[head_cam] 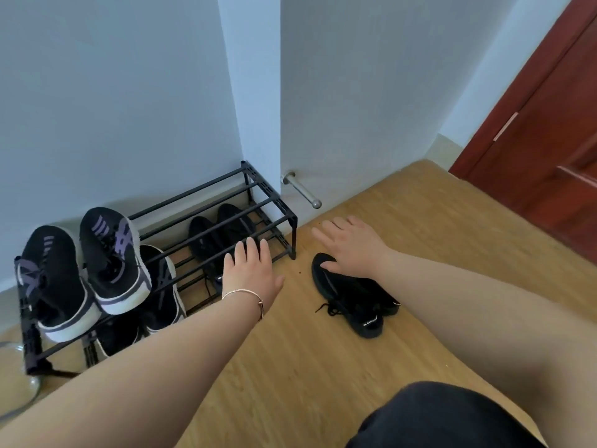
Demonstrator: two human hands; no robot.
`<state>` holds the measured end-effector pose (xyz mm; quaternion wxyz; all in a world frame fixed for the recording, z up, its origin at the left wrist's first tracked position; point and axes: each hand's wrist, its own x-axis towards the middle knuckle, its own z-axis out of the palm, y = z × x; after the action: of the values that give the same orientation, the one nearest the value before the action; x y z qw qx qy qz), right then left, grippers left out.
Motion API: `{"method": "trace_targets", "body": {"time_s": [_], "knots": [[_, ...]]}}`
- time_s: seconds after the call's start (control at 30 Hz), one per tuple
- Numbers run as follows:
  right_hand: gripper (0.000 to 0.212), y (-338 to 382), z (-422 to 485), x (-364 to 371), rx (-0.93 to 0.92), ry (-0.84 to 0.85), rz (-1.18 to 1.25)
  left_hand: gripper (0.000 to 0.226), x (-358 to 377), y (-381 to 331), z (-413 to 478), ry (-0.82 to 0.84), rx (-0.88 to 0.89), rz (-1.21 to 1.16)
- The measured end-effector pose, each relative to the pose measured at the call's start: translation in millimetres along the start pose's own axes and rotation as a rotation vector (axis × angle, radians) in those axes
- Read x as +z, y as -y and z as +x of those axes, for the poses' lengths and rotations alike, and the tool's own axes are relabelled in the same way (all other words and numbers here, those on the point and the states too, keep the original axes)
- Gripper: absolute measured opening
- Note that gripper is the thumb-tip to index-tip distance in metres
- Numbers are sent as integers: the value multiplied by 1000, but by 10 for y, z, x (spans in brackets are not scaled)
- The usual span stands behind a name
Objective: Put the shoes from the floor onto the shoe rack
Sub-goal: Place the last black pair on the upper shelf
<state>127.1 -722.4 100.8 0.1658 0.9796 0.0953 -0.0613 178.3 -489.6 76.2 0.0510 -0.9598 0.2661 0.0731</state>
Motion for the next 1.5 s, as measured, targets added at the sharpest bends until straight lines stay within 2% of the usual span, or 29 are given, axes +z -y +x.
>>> {"method": "trace_targets", "body": {"time_s": [0.17, 0.47, 0.8, 0.87, 0.97, 1.07, 1.17, 1.3, 1.37, 1.5], "knots": [[82, -268, -103, 721, 31, 8, 59, 86, 394, -492, 200, 76, -40, -2], [80, -387, -125, 1711, 114, 96, 237, 87, 948, -1085, 410, 192, -85, 45], [72, -649, -287, 2462, 379, 205, 433, 86, 1423, -1725, 591, 398, -250, -104], [77, -725, -302, 2560, 426, 226, 509, 87, 1496, -1840, 653, 468, -309, -174], [86, -804, -315, 2658, 487, 256, 612, 84, 1591, -2015, 726, 563, -442, -410], [86, -823, -312, 2748, 591, 311, 730, 84, 1608, -2194, 813, 590, -616, -628], [78, -803, -285, 2823, 718, 382, 938, 84, 1602, -2304, 883, 560, -789, -780], [58, -790, -270, 2890, 827, 363, 1199, 85, 1641, -2352, 912, 458, -970, -999], [46, -805, -290, 2911, 847, 356, 1304, 82, 1671, -2365, 911, 438, -1003, -1066], [43, -901, -370, 2936, 879, 343, 1460, 64, 1737, -2332, 888, 395, -986, -1132]]}}
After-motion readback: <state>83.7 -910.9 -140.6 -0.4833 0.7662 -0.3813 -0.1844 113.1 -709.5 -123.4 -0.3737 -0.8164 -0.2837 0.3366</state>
